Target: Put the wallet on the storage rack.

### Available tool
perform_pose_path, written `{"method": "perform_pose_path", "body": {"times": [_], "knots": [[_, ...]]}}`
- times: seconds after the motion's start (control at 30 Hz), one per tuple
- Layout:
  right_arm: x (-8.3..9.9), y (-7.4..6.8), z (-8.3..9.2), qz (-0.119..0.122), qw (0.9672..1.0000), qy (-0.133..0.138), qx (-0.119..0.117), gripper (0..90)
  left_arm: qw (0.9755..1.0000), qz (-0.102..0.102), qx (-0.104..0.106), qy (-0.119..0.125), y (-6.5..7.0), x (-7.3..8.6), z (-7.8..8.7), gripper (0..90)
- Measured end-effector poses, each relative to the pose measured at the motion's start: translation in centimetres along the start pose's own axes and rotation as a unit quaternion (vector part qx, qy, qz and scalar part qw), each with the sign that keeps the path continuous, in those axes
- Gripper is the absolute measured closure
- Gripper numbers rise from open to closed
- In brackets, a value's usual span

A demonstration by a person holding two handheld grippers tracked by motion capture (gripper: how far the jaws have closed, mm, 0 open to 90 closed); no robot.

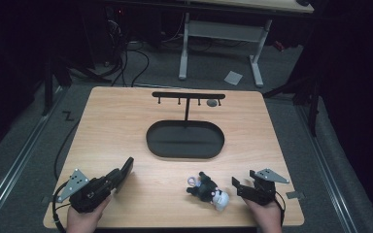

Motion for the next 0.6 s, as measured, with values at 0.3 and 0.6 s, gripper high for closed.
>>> {"method": "perform_pose_path", "body": {"times": [0.3, 0.6], "knots": [[0.0, 0.0, 0.0, 0.002, 1.0, 0.0, -0.002, 18.1, 0.9997, -0.003, -0.024, 0.0, -1.1, 0.3, 0.0, 81.3], [0.1, -0.1, -0.1, -0.001, 1.0, -0.002, -0.002, 18.0, 0.9986, -0.018, -0.05, 0.002, -1.8, 0.2, 0.3, 80.3]]}}
Point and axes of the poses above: each handheld gripper's, and its own axes: z roughly backward along the jaws, x roughly out of its underside, y roughly to its right, the point moved 8 cm from there along -z, roughly forward along the jaws, and after that the axes turned 10 degrees about -z, right-handed, at the moved point
